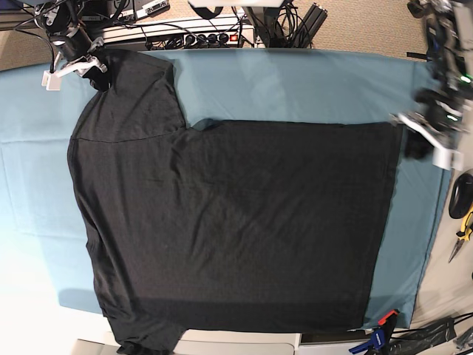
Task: Fold the T-shirt properly
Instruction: 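Move the left gripper to the other shoulder corner and grasp it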
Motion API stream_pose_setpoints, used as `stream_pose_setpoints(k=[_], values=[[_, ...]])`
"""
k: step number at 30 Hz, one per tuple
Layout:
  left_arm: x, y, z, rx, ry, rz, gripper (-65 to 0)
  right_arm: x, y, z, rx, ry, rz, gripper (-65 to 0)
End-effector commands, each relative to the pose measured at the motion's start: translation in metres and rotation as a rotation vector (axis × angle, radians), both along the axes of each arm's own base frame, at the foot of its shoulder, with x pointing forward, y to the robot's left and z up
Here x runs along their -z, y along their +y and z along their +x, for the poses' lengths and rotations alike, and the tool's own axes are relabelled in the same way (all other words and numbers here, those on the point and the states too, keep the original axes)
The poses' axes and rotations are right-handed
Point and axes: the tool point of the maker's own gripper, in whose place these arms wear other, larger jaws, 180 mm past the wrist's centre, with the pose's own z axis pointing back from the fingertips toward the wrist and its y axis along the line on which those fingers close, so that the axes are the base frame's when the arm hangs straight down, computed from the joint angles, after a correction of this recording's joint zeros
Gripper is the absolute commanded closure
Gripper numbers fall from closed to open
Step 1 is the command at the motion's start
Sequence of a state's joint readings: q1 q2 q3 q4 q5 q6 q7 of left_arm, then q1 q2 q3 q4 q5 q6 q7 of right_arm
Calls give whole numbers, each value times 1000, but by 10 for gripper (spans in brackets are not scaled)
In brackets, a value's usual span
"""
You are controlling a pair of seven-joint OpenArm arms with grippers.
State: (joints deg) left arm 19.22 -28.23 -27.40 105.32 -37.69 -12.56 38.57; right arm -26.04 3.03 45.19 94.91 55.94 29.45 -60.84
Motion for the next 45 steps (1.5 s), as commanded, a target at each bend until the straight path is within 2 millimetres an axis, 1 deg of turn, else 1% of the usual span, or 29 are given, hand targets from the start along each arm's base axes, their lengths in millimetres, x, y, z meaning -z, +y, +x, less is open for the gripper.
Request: stream_pose_setpoints(k=[1, 3, 5, 6, 8, 12, 14, 18, 21, 28, 32, 34, 37, 38, 39, 40, 41, 45], values=[[-16, 17, 8, -35, -47, 7, -204, 7, -1, -10, -25, 65, -20, 0], [-17, 40, 11, -100, -47, -17, -204, 7, -1, -10, -24, 63, -21, 0], [-10, 57, 11, -161, -29, -96, -204, 7, -1, -10, -23, 61, -22, 0], [-4, 61, 9, -176, -13, -146, -204, 7, -1, -10, -23, 61, -22, 0], [6, 62, 5, -178, 7, -235, -204, 7, -1, -10, -23, 62, -22, 0], [25, 50, -4, -132, 53, -346, -204, 7, -1, -10, -23, 61, -22, 0], [27, 46, -6, -122, 62, -373, -204, 7, -1, -10, -23, 61, -22, 0], [26, 43, -6, -106, 57, -377, -204, 7, -1, -10, -23, 62, -21, 0], [33, 38, -10, -94, 80, -380, -204, 7, -1, -10, -23, 62, -21, 0], [60, 2, -17, -27, 158, -383, -204, 7, -1, -10, -23, 61, -21, 0], [71, -22, -21, 0, 186, -423, -204, 7, -1, -10, -23, 61, -21, 0], [74, -29, -22, 5, 188, -439, -204, 7, -1, -10, -23, 61, -21, 0], [75, -32, -22, 8, 186, -447, -197, 6, -2, -9, -21, 58, -22, 0], [74, -32, -22, 8, 186, -447, -166, 6, -2, -9, -18, 53, -24, 0], [74, -32, -22, 8, 186, -445, -109, 5, -3, -8, -14, 48, -26, 0], [74, -31, -22, 8, 185, -444, -32, 5, -3, -7, -12, 44, -28, 0], [74, -30, -21, 6, 180, -439, 0, 5, -4, -7, -11, 42, -30, 0], [75, -26, -22, 3, 180, -418, 0, 4, -2, -7, -44, 30, -54, 0]])
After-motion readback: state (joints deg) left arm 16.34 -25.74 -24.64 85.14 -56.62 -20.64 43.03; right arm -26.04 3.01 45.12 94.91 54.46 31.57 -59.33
